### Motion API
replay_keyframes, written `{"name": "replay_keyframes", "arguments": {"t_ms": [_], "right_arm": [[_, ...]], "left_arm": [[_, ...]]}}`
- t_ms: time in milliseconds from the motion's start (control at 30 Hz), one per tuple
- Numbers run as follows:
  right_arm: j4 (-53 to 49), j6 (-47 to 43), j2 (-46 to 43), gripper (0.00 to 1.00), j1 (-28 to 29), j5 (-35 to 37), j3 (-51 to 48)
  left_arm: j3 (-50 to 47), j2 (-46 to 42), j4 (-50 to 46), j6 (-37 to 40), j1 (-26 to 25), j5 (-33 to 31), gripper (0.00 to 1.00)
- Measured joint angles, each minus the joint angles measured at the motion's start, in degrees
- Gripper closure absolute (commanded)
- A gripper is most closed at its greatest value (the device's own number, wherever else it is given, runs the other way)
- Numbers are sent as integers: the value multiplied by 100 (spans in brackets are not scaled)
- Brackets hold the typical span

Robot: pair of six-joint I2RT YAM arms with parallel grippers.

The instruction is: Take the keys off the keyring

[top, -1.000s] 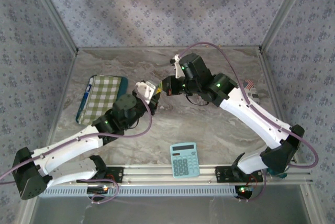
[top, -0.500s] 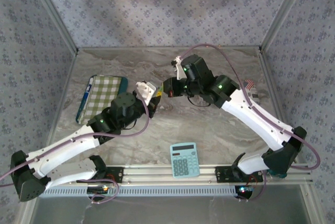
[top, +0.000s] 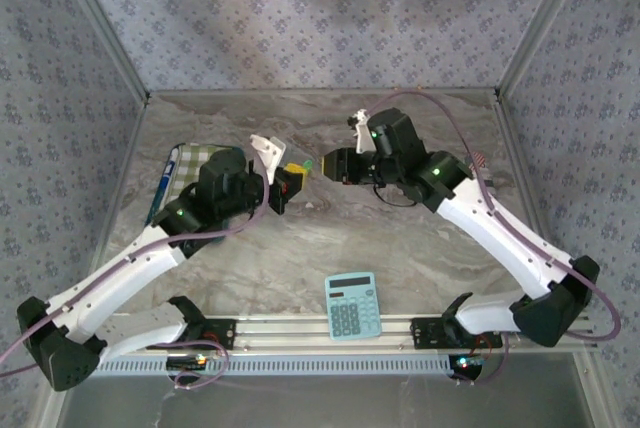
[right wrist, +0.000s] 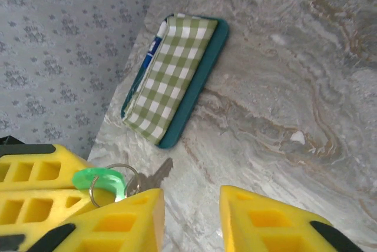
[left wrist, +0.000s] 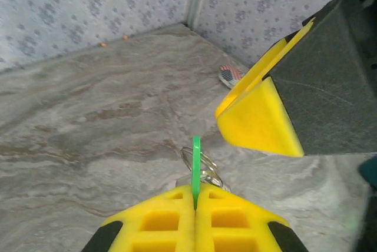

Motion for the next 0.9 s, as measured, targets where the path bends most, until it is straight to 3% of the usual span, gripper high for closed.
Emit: {"name": "replay_keyframes", "arguments": {"t_ms": [267, 567, 900], "right_arm": [[1056, -400, -933, 62, -686, -562, -1270], [2629, -1104, -1331, 32, -925, -1567, -2470], [4940, -507, -1123, 35, -1622, -3333, -2717]], "left_arm": [[564, 472, -525, -627, 688, 1333, 100], [1172, 929, -929, -859, 1003, 2736, 100], [1786, 1113, -1165, -793, 1213, 3853, 100]]}}
